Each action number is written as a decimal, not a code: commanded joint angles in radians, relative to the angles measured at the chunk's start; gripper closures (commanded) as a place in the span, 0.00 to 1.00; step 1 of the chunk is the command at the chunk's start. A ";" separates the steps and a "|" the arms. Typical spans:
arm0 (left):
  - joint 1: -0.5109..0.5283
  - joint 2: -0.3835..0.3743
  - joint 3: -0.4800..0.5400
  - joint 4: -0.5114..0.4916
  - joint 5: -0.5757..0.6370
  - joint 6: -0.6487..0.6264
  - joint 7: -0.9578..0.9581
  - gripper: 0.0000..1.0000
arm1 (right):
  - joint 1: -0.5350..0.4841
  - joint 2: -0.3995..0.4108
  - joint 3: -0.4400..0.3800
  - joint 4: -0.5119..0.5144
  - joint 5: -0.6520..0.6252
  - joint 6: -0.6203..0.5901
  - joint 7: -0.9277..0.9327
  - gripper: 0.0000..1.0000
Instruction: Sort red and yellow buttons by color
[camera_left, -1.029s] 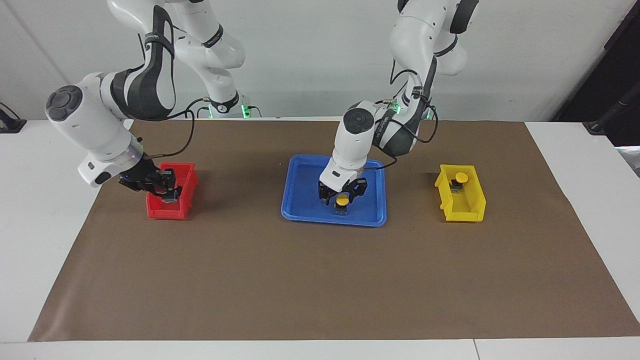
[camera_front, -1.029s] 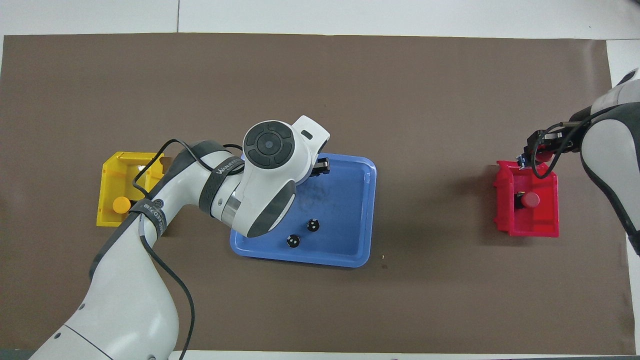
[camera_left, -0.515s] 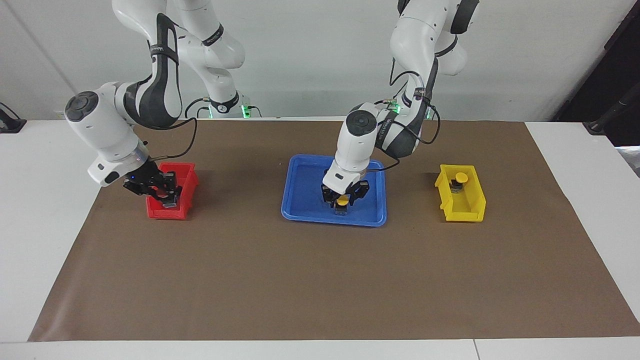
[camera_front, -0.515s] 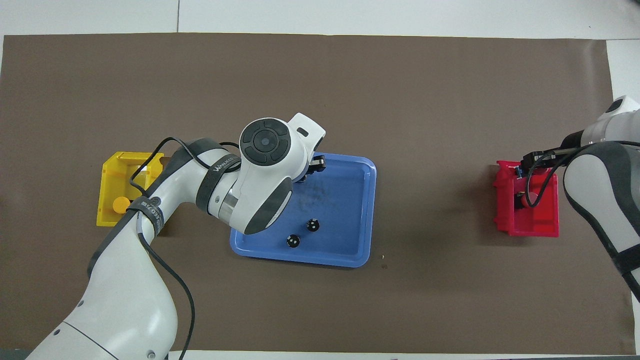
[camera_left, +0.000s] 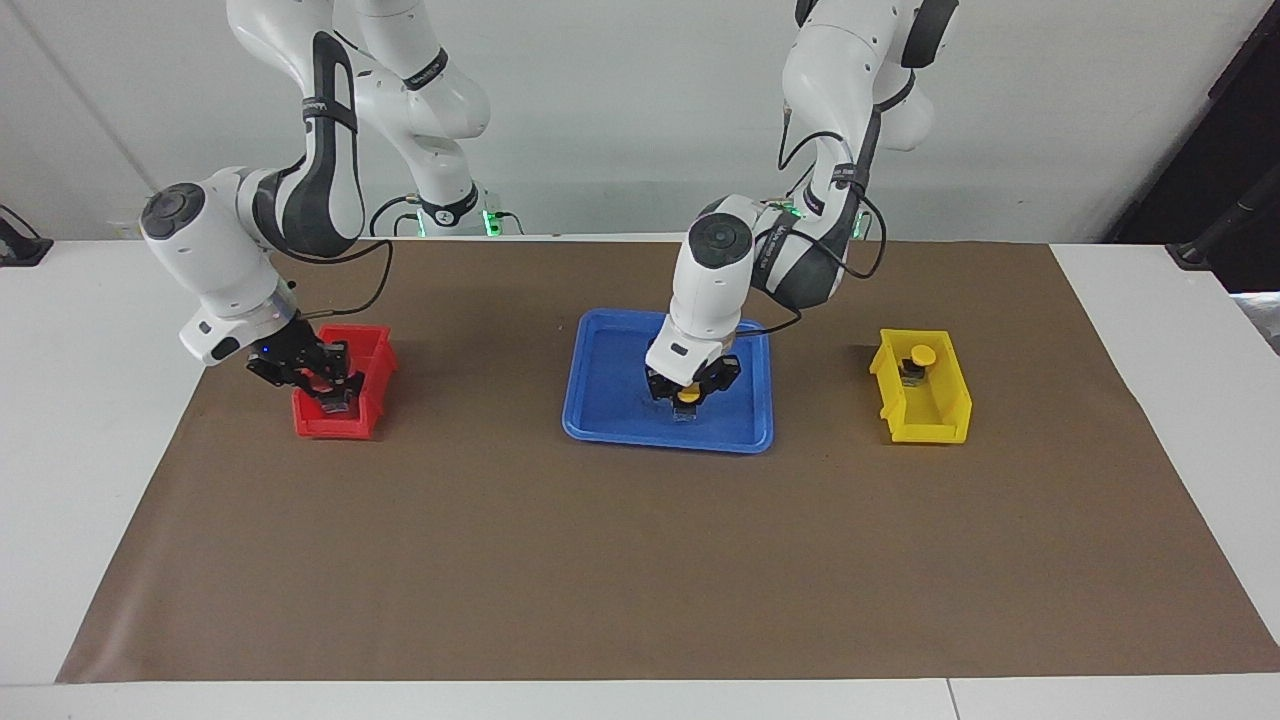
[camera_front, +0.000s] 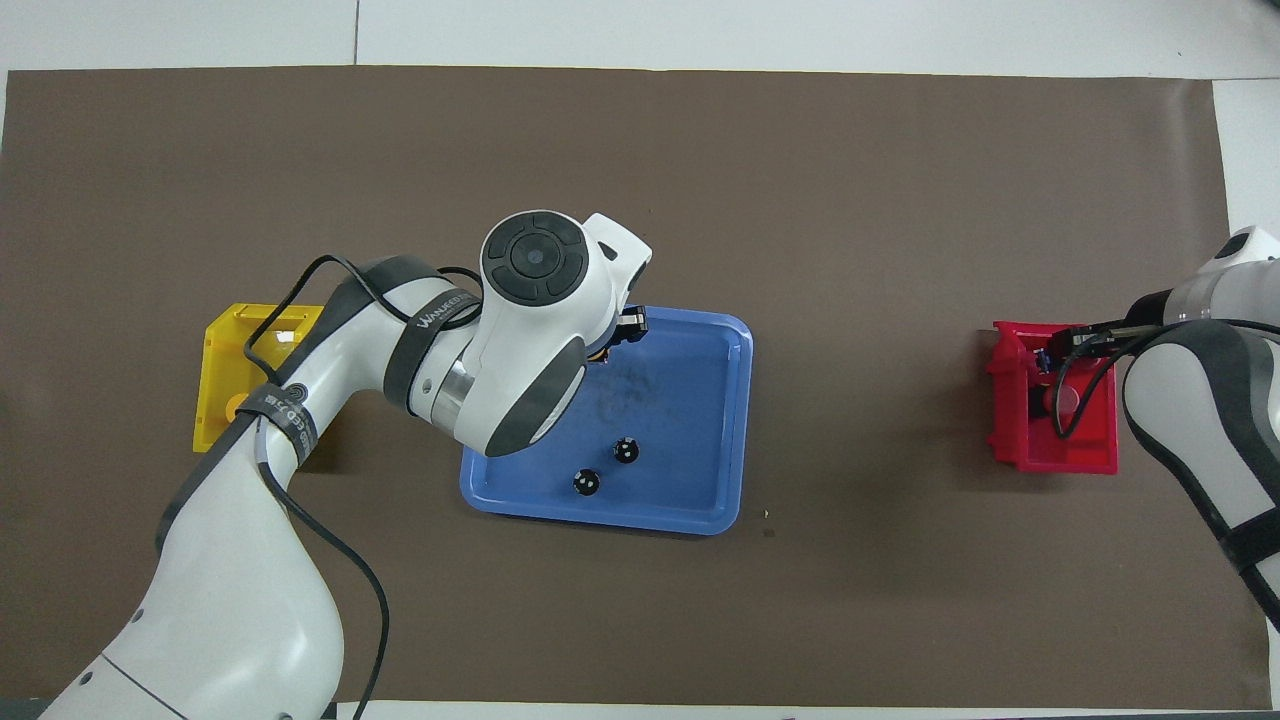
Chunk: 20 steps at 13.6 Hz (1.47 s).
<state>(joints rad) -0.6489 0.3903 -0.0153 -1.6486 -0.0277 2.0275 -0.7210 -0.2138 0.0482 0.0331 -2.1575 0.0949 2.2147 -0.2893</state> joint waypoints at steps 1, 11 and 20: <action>-0.001 -0.077 0.075 0.122 0.019 -0.226 -0.003 0.98 | -0.013 -0.027 0.011 -0.045 0.016 0.043 -0.021 0.84; 0.339 -0.257 0.236 -0.132 0.014 -0.155 0.679 0.98 | -0.009 -0.034 0.013 -0.099 0.017 0.099 -0.019 0.60; 0.356 -0.324 0.236 -0.391 0.014 0.117 0.736 0.98 | -0.006 -0.011 0.011 0.039 0.014 -0.056 -0.028 0.29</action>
<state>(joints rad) -0.2954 0.1052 0.2161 -1.9885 -0.0181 2.1081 -0.0181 -0.2126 0.0343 0.0394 -2.1819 0.0952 2.2339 -0.2893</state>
